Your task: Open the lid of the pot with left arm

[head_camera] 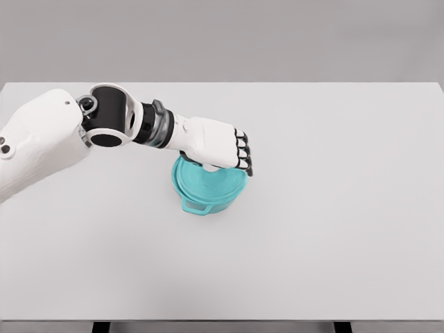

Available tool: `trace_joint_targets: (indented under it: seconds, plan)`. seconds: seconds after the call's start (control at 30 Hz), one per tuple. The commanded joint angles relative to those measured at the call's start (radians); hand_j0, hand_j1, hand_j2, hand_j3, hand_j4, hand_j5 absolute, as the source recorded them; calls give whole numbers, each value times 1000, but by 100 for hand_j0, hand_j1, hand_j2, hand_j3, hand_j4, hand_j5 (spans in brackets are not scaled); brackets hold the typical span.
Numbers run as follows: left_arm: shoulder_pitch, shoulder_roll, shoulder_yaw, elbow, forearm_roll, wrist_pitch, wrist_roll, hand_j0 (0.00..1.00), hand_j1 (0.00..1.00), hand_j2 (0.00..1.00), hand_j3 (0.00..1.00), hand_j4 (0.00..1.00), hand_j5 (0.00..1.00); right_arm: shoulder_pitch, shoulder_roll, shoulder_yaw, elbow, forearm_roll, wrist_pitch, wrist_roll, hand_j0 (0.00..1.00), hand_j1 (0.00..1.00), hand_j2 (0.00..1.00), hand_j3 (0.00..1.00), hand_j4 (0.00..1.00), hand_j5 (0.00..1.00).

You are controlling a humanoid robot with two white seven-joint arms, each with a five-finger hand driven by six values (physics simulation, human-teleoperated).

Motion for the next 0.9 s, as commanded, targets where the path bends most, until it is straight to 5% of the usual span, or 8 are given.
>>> trace_joint_targets:
  seconds: [0.0, 0.87]
  plan:
    - [0, 1, 0, 0, 5, 2, 0, 79, 79, 79, 79, 79, 79, 0, 0, 0, 0, 0, 0, 0, 100, 100, 100, 100, 100, 100]
    - [-5, 4, 8, -5, 19, 2, 0, 52, 52, 52, 52, 52, 52, 0, 0, 0, 0, 0, 0, 0, 100, 100, 100, 100, 100, 100]
